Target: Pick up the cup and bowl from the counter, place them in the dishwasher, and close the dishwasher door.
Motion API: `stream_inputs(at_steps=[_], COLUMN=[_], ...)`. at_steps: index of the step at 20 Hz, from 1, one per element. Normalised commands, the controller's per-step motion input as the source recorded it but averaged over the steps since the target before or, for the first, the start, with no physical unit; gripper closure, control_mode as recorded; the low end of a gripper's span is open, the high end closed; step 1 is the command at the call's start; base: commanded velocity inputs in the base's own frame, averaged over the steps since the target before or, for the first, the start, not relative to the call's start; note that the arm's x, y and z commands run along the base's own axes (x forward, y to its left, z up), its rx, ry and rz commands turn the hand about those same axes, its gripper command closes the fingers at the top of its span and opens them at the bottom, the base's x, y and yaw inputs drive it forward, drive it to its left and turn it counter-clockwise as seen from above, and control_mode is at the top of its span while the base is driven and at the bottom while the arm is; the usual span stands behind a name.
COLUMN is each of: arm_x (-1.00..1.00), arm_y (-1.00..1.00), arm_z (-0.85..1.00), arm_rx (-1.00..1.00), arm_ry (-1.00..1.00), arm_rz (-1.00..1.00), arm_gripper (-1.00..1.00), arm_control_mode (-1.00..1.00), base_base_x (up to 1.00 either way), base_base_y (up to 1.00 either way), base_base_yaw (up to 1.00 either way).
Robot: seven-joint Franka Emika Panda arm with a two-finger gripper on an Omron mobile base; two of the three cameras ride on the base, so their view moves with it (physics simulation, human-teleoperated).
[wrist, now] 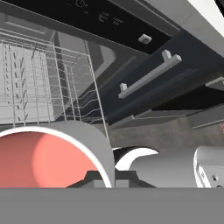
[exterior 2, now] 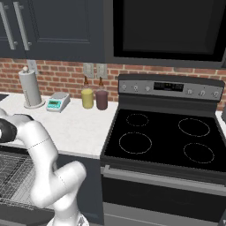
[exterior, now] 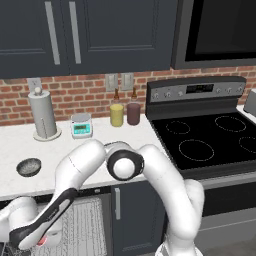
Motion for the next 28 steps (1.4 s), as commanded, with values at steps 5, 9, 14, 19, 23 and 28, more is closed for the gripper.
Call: stream_inputs(at_steps=[5, 9, 14, 19, 23, 28], arm_x=[0.08, 0.07, 0.23, 0.61, 0.60, 0.52], arm_y=[-0.13, -0.30, -0.05, 0.01, 0.34, 0.35], arm_z=[-0.68, -0.90, -0.35, -0.16, -0.21, -0.25], arm_rx=[0.01, 0.10, 0.07, 0.11, 0.01, 0.00], arm_ry=[-0.19, -0.05, -0.02, 0.07, 0.00, 0.00], arm_rz=[0.00, 0.00, 0.00, 0.01, 0.00, 0.00], arm_gripper=[1.00, 1.00, 1.00, 1.00, 1.00, 1.00], arm_control_mode=[-1.00, -1.00, -1.00, -1.00, -1.00, -1.00], base_base_x=[0.00, 0.00, 0.00, 0.00, 0.00, 0.00], base_base_y=[0.00, 0.00, 0.00, 0.00, 0.00, 0.00], base_base_yaw=[0.00, 0.00, 0.00, 0.00, 0.00, 0.00])
